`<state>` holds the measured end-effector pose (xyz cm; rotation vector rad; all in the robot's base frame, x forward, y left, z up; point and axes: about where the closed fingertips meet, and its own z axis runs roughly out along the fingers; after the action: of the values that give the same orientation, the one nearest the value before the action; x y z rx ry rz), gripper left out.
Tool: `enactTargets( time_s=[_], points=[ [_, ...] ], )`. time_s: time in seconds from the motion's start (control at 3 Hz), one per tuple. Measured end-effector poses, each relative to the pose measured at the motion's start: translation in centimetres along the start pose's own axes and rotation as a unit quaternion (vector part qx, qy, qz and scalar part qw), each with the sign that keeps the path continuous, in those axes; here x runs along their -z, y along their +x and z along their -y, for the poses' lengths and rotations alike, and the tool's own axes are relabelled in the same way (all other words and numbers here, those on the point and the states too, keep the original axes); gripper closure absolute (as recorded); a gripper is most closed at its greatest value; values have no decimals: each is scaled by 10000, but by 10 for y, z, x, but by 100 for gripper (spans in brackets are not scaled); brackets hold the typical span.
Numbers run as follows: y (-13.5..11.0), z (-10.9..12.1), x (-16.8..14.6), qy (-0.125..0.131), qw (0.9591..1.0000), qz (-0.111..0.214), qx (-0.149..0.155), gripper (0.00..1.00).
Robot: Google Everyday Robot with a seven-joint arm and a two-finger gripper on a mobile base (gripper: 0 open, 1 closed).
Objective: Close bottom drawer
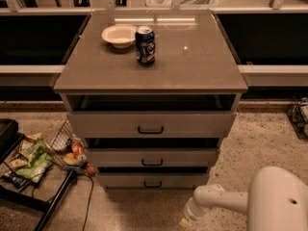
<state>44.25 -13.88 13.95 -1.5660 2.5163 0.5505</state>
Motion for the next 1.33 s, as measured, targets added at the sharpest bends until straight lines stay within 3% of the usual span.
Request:
enactTargets(
  time_s=[0.33,0.67,1.0,1.33],
  points=[
    [58,-37,61,-267,9984,-507,-30,100],
    [82,-43,145,-247,9945,-1012,-67,100],
    [86,-39,230,131,9906,-1338,-259,100],
    [92,-40,309,861,9822,-1432,-854,100]
  ],
)
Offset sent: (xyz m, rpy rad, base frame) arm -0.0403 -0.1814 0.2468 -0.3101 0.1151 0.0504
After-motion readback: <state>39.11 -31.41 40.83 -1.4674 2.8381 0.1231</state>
